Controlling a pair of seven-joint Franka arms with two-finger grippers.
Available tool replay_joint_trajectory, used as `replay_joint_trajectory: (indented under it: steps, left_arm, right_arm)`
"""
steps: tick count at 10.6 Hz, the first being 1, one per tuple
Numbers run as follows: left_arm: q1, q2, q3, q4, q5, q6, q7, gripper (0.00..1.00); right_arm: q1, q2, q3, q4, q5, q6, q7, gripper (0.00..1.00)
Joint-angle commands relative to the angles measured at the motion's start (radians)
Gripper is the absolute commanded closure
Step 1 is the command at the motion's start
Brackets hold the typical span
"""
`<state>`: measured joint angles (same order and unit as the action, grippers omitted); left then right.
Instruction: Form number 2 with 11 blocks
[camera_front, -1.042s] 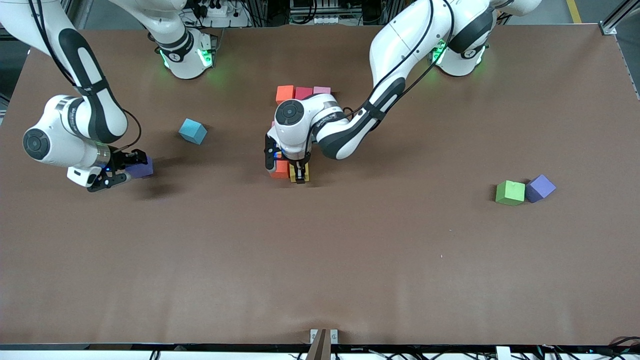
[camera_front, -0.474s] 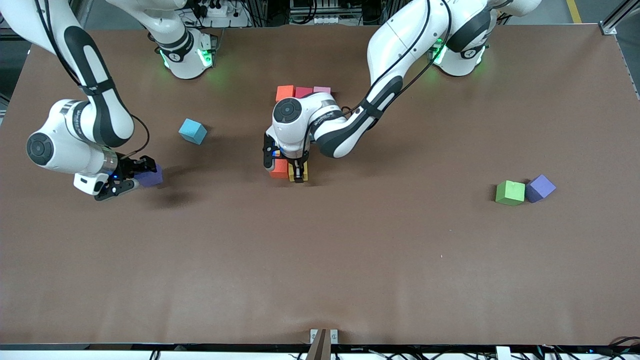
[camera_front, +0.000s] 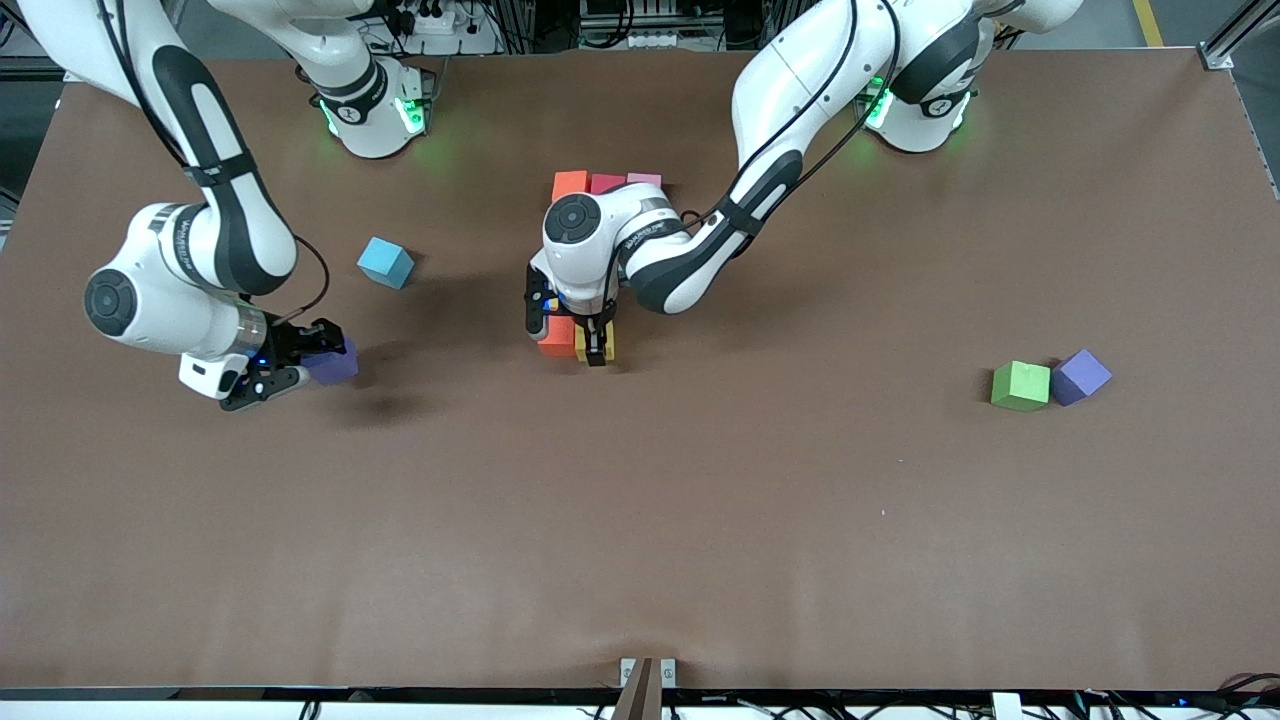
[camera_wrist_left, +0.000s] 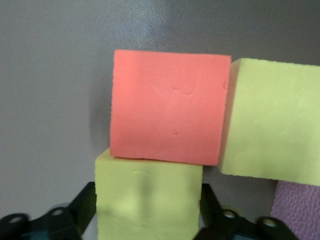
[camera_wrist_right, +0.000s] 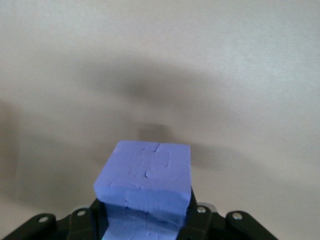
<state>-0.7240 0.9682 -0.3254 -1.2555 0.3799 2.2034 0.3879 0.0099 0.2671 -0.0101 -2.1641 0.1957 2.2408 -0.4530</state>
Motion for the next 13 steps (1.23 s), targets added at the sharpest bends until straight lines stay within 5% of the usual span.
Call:
replay_joint_trajectory:
  steps: [1,5,9,13]
  left_arm:
    - [-0.018,0.01,0.017,0.022,-0.018,0.002,-0.004,0.0]
    - [-0.006,-0.022,0.016,0.012,-0.007,0.001,-0.004,0.0]
    - [-0.003,-0.064,0.006,-0.03,-0.013,-0.01,-0.009,0.0]
    - [0.02,-0.227,0.003,-0.194,-0.033,-0.011,-0.036,0.0]
  right_arm:
    - [0.018,-0.015,0.06,0.023,0.018,-0.02,0.08,0.67]
    - [0.019,-0.023,0.194,0.055,0.013,-0.024,0.074,0.69]
    - [0.025,-0.016,0.211,0.09,0.007,-0.039,0.067,0.7]
    - [0.027,-0.009,0.231,0.115,0.002,-0.055,0.025,0.7]
